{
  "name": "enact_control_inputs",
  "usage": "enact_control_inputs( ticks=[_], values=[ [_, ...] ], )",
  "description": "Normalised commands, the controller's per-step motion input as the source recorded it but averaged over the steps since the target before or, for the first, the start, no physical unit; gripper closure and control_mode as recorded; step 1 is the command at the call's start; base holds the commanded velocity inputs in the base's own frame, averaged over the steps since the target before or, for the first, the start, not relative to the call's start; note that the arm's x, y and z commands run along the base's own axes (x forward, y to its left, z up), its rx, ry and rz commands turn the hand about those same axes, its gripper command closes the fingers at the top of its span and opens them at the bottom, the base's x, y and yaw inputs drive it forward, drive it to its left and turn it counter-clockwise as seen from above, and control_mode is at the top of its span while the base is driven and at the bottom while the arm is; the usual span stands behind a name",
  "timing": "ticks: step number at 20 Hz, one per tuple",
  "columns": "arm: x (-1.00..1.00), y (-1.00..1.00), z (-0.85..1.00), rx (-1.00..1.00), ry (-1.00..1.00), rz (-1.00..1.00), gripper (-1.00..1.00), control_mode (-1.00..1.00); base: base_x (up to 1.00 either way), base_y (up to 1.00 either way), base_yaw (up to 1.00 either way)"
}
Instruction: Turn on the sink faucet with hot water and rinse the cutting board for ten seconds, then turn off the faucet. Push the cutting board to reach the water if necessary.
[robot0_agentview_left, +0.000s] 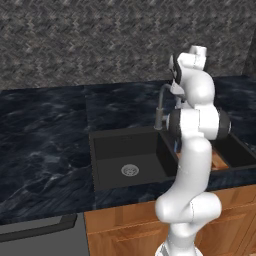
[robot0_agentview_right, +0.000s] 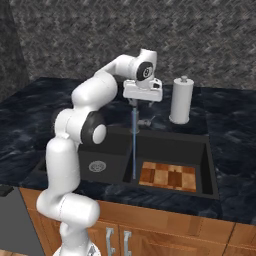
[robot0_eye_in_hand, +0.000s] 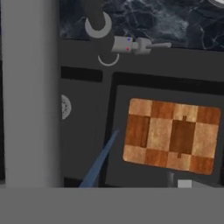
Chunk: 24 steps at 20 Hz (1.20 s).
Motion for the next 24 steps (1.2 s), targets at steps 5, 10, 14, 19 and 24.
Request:
enact_control_inputs(
  ticks=[5,10,14,19,24],
  values=[
    [0.00,-0.66,-0.10,0.00,0.00,0.00,-1.00,-1.00,0.00,0.00,0.00],
    [0.00,-0.66,-0.12,0.00,0.00,0.00,-1.00,-1.00,0.00,0.00,0.00],
    [0.00,-0.61,-0.14,0.00,0.00,0.00,-1.00,-1.00,0.00,0.00,0.00],
    [0.00,-0.59,-0.13,0.00,0.00,0.00,-1.00,-1.00,0.00,0.00,0.00],
    [0.00,-0.53,-0.13,0.00,0.00,0.00,-1.00,-1.00,0.00,0.00,0.00]
  ],
)
